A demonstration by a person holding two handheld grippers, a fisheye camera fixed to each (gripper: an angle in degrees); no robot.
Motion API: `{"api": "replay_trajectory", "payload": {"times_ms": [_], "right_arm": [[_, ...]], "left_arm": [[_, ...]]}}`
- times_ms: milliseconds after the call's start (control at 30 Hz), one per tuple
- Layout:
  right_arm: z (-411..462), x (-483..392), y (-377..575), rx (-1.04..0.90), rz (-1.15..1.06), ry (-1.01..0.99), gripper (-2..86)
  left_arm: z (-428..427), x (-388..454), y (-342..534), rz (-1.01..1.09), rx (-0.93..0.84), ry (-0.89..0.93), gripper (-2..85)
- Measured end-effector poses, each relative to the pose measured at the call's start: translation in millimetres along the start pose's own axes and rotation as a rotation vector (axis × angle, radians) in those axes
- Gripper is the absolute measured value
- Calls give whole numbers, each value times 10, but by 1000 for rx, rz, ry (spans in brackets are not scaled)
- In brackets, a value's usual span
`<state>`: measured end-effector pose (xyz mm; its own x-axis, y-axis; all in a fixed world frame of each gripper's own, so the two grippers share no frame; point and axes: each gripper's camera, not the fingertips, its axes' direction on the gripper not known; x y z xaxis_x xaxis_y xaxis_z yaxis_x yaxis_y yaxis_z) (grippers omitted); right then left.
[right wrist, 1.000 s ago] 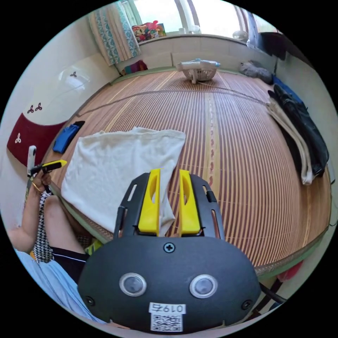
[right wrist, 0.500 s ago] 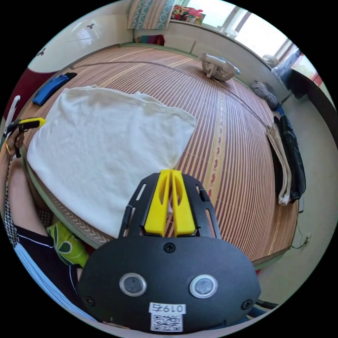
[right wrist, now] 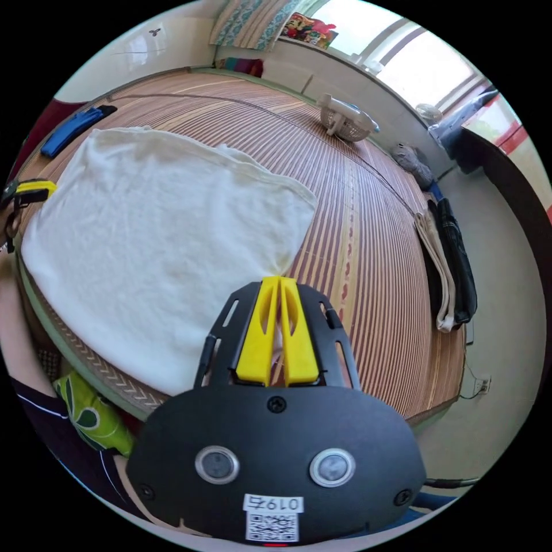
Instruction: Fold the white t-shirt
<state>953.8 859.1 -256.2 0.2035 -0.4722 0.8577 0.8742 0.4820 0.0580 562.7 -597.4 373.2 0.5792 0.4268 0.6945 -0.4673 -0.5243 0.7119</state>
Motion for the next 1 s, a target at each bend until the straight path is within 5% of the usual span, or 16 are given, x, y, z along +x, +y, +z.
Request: {"api": "replay_trajectory", "payload": {"times_ms": [433, 600, 767, 1000], "right_arm": [[-45, 557, -58, 23, 87, -82, -1], [-219, 998, -118, -11, 117, -104, 81], [-467, 1925, -290, 136, 312, -288, 71], [-132, 2419, -651, 140, 345, -416, 64]], "left_arm": [[-126, -500, -485, -91, -17, 42, 7], [-266, -634, -722, -138, -55, -80, 8], [-586, -1167, -1245, -285, 104, 116, 10], [-246, -1176, -1891, -221, 42, 49, 15]]}}
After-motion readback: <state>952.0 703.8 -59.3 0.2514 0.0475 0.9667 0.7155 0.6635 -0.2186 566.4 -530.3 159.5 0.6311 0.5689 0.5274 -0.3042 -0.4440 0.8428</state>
